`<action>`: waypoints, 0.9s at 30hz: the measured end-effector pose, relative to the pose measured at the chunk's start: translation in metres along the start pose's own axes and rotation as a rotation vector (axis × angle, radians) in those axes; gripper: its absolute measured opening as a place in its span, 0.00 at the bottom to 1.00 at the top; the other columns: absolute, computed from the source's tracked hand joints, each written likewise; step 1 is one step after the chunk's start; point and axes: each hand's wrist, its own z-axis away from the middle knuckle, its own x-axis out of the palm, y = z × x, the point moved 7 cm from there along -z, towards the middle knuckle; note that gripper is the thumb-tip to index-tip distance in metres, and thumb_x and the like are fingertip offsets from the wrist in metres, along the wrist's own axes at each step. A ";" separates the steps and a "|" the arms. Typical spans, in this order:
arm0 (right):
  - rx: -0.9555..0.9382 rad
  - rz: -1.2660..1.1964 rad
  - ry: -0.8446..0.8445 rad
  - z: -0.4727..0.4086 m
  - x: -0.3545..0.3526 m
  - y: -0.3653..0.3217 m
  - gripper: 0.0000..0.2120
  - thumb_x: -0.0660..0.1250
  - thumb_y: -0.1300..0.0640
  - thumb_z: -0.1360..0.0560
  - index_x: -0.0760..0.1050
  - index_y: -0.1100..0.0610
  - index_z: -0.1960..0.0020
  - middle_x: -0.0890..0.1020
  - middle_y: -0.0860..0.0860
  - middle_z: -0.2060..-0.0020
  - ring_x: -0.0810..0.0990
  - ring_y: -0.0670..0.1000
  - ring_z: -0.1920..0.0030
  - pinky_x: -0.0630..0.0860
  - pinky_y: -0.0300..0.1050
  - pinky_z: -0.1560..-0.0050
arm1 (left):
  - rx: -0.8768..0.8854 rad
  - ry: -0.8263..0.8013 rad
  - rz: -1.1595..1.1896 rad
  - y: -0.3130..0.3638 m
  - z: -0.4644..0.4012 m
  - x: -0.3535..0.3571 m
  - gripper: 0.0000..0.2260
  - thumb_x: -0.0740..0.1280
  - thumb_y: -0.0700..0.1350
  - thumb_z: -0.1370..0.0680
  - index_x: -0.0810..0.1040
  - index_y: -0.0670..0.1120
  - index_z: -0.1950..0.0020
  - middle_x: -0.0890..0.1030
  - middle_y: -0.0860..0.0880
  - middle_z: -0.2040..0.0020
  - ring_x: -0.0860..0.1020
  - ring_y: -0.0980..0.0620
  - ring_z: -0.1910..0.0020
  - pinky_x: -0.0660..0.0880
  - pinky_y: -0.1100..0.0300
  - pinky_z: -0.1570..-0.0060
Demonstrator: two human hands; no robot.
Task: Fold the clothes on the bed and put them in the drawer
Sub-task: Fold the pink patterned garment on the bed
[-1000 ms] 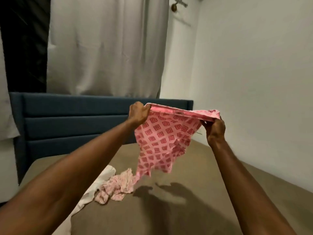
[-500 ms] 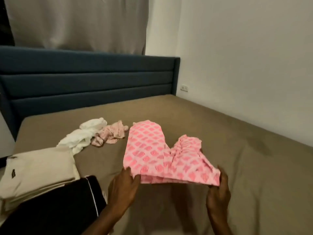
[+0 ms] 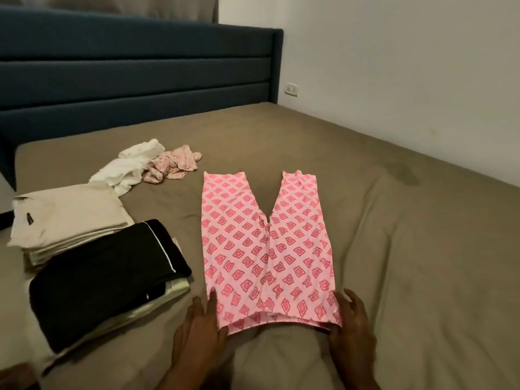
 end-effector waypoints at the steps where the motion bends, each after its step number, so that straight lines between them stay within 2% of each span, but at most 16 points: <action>1: -0.052 0.012 0.026 -0.002 -0.005 -0.005 0.34 0.82 0.69 0.43 0.82 0.57 0.38 0.77 0.57 0.34 0.84 0.61 0.49 0.83 0.53 0.63 | 0.054 0.045 -0.033 0.002 0.005 -0.003 0.42 0.68 0.60 0.22 0.48 0.51 0.16 0.55 0.38 0.18 0.63 0.40 0.21 0.71 0.52 0.31; 2: -0.104 0.017 0.042 -0.003 -0.009 -0.009 0.31 0.82 0.67 0.42 0.83 0.58 0.40 0.77 0.58 0.34 0.83 0.60 0.49 0.82 0.52 0.64 | 0.127 0.101 -0.046 0.007 0.009 -0.008 0.46 0.76 0.58 0.29 0.58 0.51 0.17 0.61 0.37 0.20 0.69 0.39 0.24 0.76 0.51 0.36; 3: -0.148 0.024 0.056 -0.002 -0.012 -0.013 0.26 0.81 0.65 0.40 0.84 0.58 0.42 0.78 0.58 0.36 0.81 0.58 0.48 0.81 0.50 0.64 | 0.199 0.092 -0.059 0.010 0.011 -0.009 0.47 0.83 0.54 0.39 0.70 0.50 0.22 0.71 0.38 0.25 0.77 0.39 0.32 0.81 0.52 0.45; 4: -0.173 0.042 0.061 -0.001 -0.016 -0.015 0.22 0.79 0.63 0.39 0.84 0.58 0.44 0.79 0.58 0.37 0.81 0.56 0.48 0.80 0.50 0.65 | 0.286 0.149 -0.084 0.014 0.012 -0.009 0.45 0.85 0.50 0.46 0.78 0.50 0.29 0.79 0.41 0.33 0.83 0.42 0.40 0.83 0.55 0.55; 5: -0.178 0.064 0.048 0.000 -0.018 -0.016 0.20 0.76 0.62 0.37 0.84 0.58 0.45 0.80 0.57 0.39 0.81 0.57 0.49 0.80 0.50 0.65 | 0.351 0.192 -0.080 0.017 0.014 -0.007 0.40 0.85 0.47 0.48 0.83 0.51 0.36 0.83 0.45 0.40 0.85 0.45 0.48 0.83 0.58 0.62; 7: -0.166 0.102 0.001 0.005 -0.017 -0.012 0.15 0.69 0.58 0.34 0.84 0.55 0.48 0.81 0.55 0.44 0.82 0.59 0.53 0.78 0.50 0.67 | 0.409 0.166 -0.057 0.023 0.017 -0.008 0.28 0.84 0.47 0.46 0.84 0.53 0.47 0.82 0.52 0.50 0.82 0.52 0.56 0.77 0.63 0.70; 8: -0.163 0.120 -0.009 0.006 -0.016 -0.008 0.16 0.65 0.55 0.33 0.85 0.53 0.49 0.81 0.53 0.47 0.82 0.59 0.55 0.78 0.49 0.68 | 0.411 0.132 -0.037 0.026 0.018 -0.007 0.25 0.84 0.49 0.43 0.82 0.55 0.49 0.80 0.54 0.52 0.80 0.53 0.56 0.75 0.64 0.69; 10: -0.156 0.124 -0.031 0.010 -0.011 0.007 0.18 0.60 0.52 0.34 0.84 0.49 0.52 0.79 0.47 0.50 0.81 0.56 0.53 0.76 0.48 0.69 | 0.385 0.090 -0.023 0.026 0.019 -0.004 0.17 0.76 0.51 0.31 0.78 0.55 0.44 0.77 0.54 0.45 0.78 0.52 0.46 0.74 0.61 0.59; 12: -0.133 0.097 -0.059 0.012 -0.008 0.015 0.17 0.65 0.58 0.35 0.83 0.47 0.50 0.78 0.43 0.50 0.79 0.52 0.49 0.75 0.46 0.69 | 0.383 0.002 -0.035 0.024 0.017 0.008 0.15 0.68 0.52 0.25 0.74 0.54 0.39 0.76 0.53 0.39 0.75 0.50 0.40 0.73 0.58 0.51; 14: -0.096 0.059 -0.085 0.015 -0.008 0.017 0.20 0.74 0.65 0.37 0.82 0.48 0.49 0.77 0.42 0.50 0.78 0.51 0.48 0.75 0.47 0.68 | 0.396 -0.089 -0.021 0.022 0.017 0.016 0.16 0.68 0.56 0.25 0.73 0.54 0.39 0.77 0.53 0.39 0.75 0.50 0.41 0.71 0.57 0.51; 16: -0.011 -0.033 -0.079 0.018 -0.010 0.017 0.24 0.77 0.69 0.40 0.77 0.46 0.52 0.76 0.40 0.51 0.78 0.51 0.49 0.76 0.50 0.67 | 0.385 -0.142 0.002 0.018 0.015 0.020 0.18 0.68 0.59 0.27 0.73 0.55 0.41 0.77 0.53 0.40 0.76 0.51 0.42 0.72 0.57 0.50; 18: 0.032 -0.098 -0.055 0.019 -0.011 0.022 0.25 0.78 0.69 0.40 0.73 0.46 0.54 0.74 0.40 0.53 0.78 0.50 0.52 0.77 0.52 0.65 | 0.382 -0.132 -0.001 0.014 0.013 0.025 0.18 0.67 0.61 0.28 0.72 0.55 0.42 0.77 0.53 0.42 0.75 0.51 0.44 0.73 0.58 0.52; 21: 0.037 -0.136 -0.032 0.018 -0.011 0.027 0.23 0.79 0.67 0.39 0.73 0.47 0.55 0.73 0.42 0.54 0.78 0.48 0.54 0.79 0.54 0.63 | 0.431 -0.043 0.031 0.014 0.012 0.026 0.17 0.65 0.63 0.27 0.73 0.55 0.44 0.78 0.53 0.45 0.76 0.51 0.48 0.73 0.57 0.55; 24: 0.035 -0.138 -0.006 0.017 -0.015 0.022 0.15 0.73 0.64 0.35 0.72 0.48 0.58 0.73 0.42 0.55 0.75 0.45 0.54 0.76 0.50 0.64 | 0.494 0.027 0.117 0.014 0.012 0.015 0.16 0.63 0.65 0.27 0.73 0.58 0.46 0.78 0.57 0.47 0.75 0.55 0.50 0.74 0.60 0.57; 25: 0.022 -0.133 0.000 0.018 -0.016 0.019 0.11 0.68 0.63 0.34 0.72 0.49 0.58 0.73 0.43 0.56 0.74 0.45 0.54 0.75 0.48 0.64 | 0.509 0.036 0.150 0.015 0.012 0.011 0.15 0.63 0.64 0.28 0.73 0.59 0.46 0.77 0.58 0.48 0.74 0.56 0.51 0.74 0.62 0.58; 27: -0.009 -0.116 0.009 0.019 -0.019 0.015 0.10 0.63 0.62 0.35 0.73 0.50 0.57 0.73 0.43 0.56 0.74 0.47 0.53 0.74 0.48 0.64 | 0.526 0.043 0.186 0.014 0.012 0.006 0.15 0.62 0.64 0.28 0.74 0.59 0.47 0.76 0.60 0.51 0.72 0.59 0.54 0.69 0.66 0.61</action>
